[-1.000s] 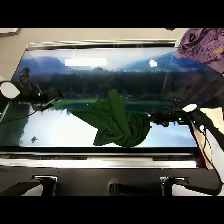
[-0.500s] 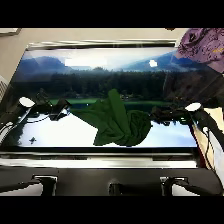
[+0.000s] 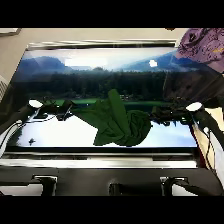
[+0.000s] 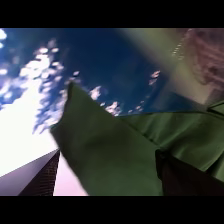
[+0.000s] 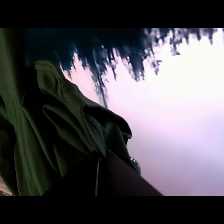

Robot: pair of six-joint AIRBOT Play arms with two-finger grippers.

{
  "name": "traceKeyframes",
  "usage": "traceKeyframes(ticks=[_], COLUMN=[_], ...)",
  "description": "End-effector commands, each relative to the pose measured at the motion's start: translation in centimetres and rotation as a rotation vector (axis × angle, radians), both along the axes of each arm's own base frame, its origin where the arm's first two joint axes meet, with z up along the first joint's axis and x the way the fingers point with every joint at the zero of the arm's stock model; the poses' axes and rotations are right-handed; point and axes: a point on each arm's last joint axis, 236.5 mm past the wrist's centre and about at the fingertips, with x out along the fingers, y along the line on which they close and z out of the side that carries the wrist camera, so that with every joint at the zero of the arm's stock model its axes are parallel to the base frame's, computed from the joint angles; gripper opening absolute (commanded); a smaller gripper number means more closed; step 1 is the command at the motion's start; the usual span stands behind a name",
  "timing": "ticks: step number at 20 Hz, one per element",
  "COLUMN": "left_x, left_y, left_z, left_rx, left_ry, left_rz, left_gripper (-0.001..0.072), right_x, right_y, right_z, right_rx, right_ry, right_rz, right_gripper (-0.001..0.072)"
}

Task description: Fold the clothes and pants, and hang the long-sleeved shirts on hangers.

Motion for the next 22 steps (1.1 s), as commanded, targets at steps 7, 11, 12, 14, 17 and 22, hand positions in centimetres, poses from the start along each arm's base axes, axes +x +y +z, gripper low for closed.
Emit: traceKeyframes(ticks=[7, 11, 12, 14, 17, 22], left_x=[5.9, 8.8, 8.5, 6.4, 0.2, -11.8], left_y=[-1.2, 3.9, 5.1, 7.3, 8.8, 8.0], left_z=[7.2, 21.8, 26.0, 34.6, 45.3, 55.0], left_rx=[0.034, 0.212, 0.256, 0.339, 0.403, 0.442], left_ry=[-0.244, -0.585, -0.671, -0.839, -1.044, -1.283], left_rz=[-0.073, -0.062, -0.047, 0.001, 0.094, 0.165], left_gripper=[0.0012, 0.0011, 0.0011, 0.0012, 0.0012, 0.0012], right_x=[3.2, 8.7, 9.4, 9.1, 4.8, -5.2], right_y=[-1.9, -5.7, -6.8, -8.4, -9.8, -9.1], right_z=[6.2, 19.6, 24.4, 34.0, 46.0, 55.4], right_rx=[-0.109, -0.310, -0.372, -0.489, -0.610, -0.679], right_ry=[-0.241, -0.580, -0.684, -0.891, -1.141, -1.380], right_rz=[-0.021, -0.066, -0.084, -0.125, -0.209, -0.279], right_gripper=[0.0024, 0.0024, 0.0024, 0.0024, 0.0024, 0.0024])
